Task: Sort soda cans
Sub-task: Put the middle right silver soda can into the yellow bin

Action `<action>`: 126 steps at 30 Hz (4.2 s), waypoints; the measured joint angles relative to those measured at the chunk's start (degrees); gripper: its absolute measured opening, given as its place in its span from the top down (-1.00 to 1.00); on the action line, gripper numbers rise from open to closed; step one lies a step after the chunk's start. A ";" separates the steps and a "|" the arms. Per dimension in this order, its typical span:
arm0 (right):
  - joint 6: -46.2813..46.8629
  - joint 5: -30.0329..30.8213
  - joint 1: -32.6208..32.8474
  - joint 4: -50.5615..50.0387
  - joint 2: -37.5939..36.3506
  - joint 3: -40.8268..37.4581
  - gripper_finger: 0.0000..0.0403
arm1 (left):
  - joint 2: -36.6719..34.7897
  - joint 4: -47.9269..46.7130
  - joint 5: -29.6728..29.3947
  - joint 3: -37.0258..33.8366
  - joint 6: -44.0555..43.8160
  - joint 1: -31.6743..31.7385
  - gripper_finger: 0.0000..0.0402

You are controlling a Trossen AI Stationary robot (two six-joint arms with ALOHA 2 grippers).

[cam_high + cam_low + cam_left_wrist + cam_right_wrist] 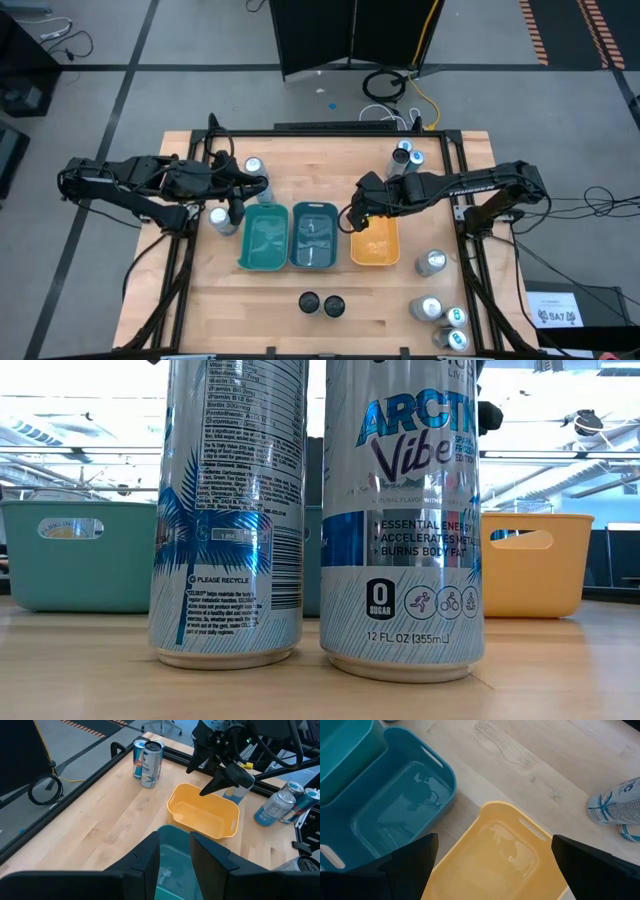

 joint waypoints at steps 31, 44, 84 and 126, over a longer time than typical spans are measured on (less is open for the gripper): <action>14.51 -18.38 6.03 -28.18 -0.04 0.04 -0.89 | 0.00 -0.02 0.00 0.00 0.02 0.01 0.42; 21.28 -18.03 6.47 -27.95 -14.01 -8.20 -0.89 | 0.00 -0.57 0.00 0.00 0.07 0.00 0.42; 39.27 -24.20 17.58 -7.29 -27.57 -27.69 -0.89 | 0.00 -0.55 0.00 0.00 0.02 0.00 0.42; 45.62 -28.68 26.08 -6.59 -18.40 -29.16 -0.87 | 0.00 -0.46 -0.02 0.00 0.00 0.01 0.42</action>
